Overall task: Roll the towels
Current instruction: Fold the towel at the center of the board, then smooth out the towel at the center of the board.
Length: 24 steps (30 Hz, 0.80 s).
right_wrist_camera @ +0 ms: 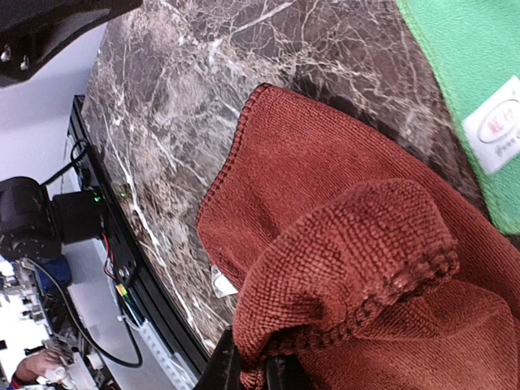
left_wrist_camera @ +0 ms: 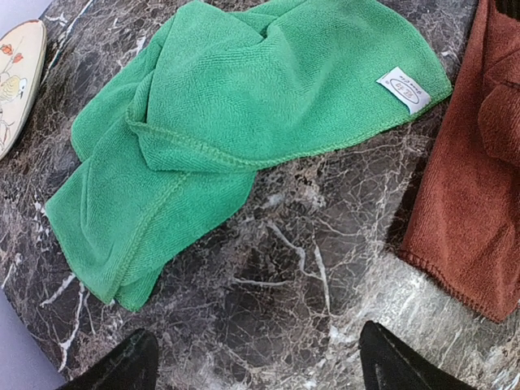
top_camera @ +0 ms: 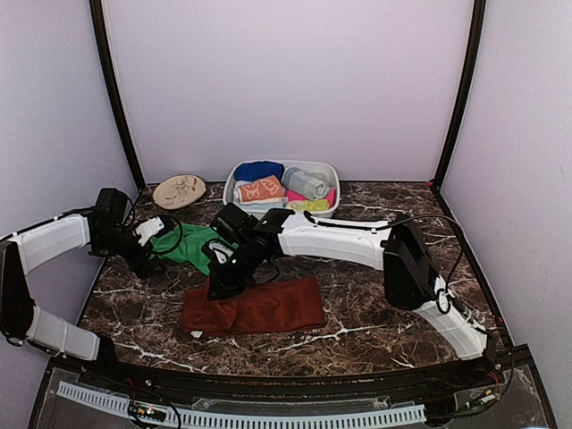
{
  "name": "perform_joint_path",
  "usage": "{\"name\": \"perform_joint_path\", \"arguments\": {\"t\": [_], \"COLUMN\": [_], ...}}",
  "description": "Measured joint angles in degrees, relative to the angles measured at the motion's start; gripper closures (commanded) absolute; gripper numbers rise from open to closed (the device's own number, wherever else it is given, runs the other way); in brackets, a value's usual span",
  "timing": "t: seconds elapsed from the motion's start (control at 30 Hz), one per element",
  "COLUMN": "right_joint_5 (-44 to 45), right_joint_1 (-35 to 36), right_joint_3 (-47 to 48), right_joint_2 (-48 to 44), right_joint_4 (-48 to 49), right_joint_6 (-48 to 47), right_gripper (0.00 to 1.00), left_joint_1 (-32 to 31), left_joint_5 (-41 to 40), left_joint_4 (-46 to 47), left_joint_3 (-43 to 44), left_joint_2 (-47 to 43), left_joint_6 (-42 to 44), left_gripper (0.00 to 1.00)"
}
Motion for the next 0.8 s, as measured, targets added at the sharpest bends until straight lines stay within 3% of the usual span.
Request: {"name": "perform_joint_path", "arguments": {"t": [0.07,0.23,0.5,0.7,0.8], "right_joint_5": [-0.72,-4.15,-7.87,-6.14,-3.98], "right_joint_1": [-0.15,-0.92,-3.69,-8.35,-11.17], "right_joint_3": [-0.04,-0.24,-4.46,-24.24,-34.93], "right_joint_2": [0.57,2.10,0.44,-12.79,-21.51], "right_joint_4": [1.11,6.43,17.79,20.26,20.41], "right_joint_6": [0.68,3.19,8.39,6.95,5.18], "right_gripper": [0.62,0.49,0.52,0.61,0.66], "left_joint_1": [0.00,0.00,0.00,-1.11,-5.22], "left_joint_5": [0.02,0.22,2.99,9.88,11.67], "left_joint_4": [0.00,-0.17,-2.14,-4.50,-4.50], "left_joint_3": [-0.13,-0.59,-0.98,-0.85,0.02], "left_joint_2": [0.04,0.04,-0.04,0.00,0.22], "left_joint_6": [0.02,0.26,1.73,1.90,1.14], "left_gripper": [0.12,0.12,0.18,0.20,0.21]}}
